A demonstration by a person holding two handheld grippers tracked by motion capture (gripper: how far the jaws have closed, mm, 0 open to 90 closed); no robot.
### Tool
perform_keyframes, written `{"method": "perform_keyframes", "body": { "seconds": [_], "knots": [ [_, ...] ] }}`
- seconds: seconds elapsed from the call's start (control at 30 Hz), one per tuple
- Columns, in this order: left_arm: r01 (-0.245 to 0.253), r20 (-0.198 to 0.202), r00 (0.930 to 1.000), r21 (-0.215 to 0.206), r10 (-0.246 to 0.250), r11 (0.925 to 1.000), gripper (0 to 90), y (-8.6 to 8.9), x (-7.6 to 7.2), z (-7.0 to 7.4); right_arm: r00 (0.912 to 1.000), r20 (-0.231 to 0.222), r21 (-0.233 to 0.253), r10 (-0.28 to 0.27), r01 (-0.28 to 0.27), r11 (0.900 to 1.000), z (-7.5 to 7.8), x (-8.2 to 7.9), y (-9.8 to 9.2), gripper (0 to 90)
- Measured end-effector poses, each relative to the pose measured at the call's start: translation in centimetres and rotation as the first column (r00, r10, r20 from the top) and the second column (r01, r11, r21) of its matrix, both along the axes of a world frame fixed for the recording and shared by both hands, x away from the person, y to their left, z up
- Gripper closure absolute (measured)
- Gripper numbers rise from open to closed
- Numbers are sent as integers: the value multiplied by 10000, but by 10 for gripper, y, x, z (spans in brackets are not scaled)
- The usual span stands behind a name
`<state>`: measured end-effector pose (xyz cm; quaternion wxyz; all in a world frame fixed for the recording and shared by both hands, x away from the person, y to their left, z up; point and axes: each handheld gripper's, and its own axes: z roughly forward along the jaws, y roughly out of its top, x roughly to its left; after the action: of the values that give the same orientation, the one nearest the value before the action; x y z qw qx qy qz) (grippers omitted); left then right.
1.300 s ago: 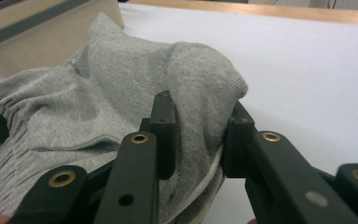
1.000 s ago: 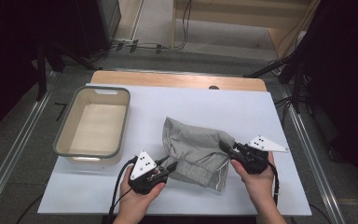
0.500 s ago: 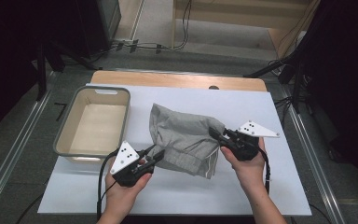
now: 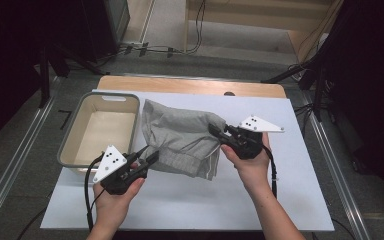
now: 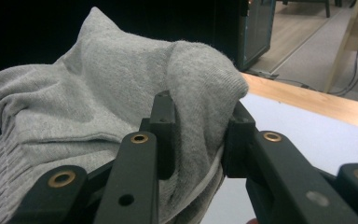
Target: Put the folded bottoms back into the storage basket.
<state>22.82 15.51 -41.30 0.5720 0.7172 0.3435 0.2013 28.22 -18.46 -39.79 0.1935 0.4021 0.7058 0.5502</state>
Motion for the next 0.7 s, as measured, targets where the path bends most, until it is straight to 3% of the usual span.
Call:
{"method": "perform_keyframes", "body": {
  "seconds": [0.3, 0.7],
  "knots": [
    [-394, 239, 9989, -230, 400, 9990, 689, 22, 3, 11, 9996, 214, -24, 190, -189, 9998, 15, 16, 26, 689],
    [-846, 250, 9960, -607, 863, 9946, 692, 51, 7, 24, 9982, 357, -20, 489, -489, 9988, 28, 33, 58, 688]
  ]
}}
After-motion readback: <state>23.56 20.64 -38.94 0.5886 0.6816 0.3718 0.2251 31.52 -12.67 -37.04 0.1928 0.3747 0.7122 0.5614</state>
